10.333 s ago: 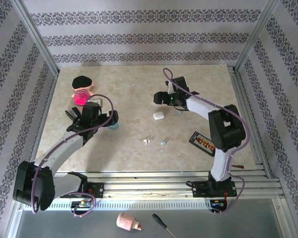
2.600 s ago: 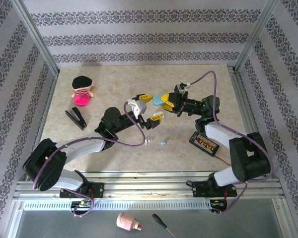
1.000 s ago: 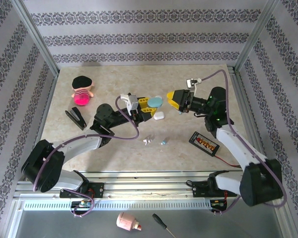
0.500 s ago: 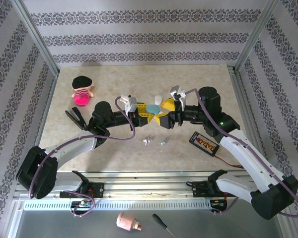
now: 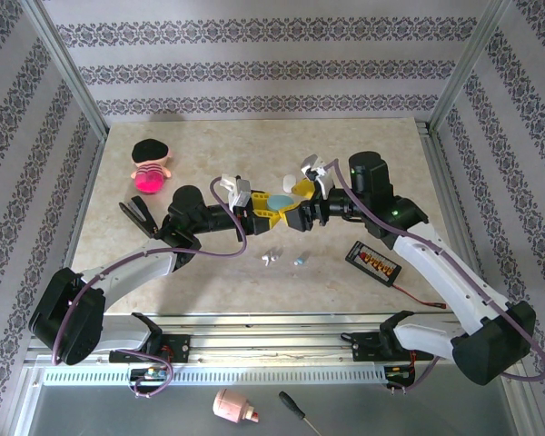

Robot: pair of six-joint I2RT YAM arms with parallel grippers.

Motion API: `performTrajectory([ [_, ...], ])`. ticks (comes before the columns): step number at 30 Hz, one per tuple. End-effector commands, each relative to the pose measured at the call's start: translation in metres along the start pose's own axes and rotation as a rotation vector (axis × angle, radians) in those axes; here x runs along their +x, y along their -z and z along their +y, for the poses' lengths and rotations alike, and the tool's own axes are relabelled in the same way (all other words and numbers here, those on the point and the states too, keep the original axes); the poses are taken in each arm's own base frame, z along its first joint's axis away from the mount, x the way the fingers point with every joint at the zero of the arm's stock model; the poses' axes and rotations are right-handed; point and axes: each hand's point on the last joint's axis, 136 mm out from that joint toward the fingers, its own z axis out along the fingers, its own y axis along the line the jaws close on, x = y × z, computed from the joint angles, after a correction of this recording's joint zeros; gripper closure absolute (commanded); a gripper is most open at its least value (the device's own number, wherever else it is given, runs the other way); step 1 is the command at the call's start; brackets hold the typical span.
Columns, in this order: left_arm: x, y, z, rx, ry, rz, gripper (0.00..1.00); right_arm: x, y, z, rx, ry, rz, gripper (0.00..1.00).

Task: Insert wireless bluetooth earbuds into charging case

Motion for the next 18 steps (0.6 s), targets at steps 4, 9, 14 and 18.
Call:
performTrajectory([
  [4,-0.026,0.003,-0.019,0.090,-0.058,-0.062,0.67,-0.016,0.002,-0.015,0.108,0.020,-0.017,0.20],
  [9,-0.023,0.004,-0.020,0.093,-0.064,-0.057,0.68,-0.027,0.006,-0.017,0.123,0.021,-0.042,0.20],
  [14,-0.020,0.004,-0.020,0.094,-0.067,-0.056,0.68,-0.033,0.007,-0.020,0.130,0.019,-0.057,0.20],
  [18,-0.022,0.005,-0.021,0.093,-0.071,-0.061,0.69,-0.034,0.006,-0.019,0.119,0.025,-0.052,0.20],
])
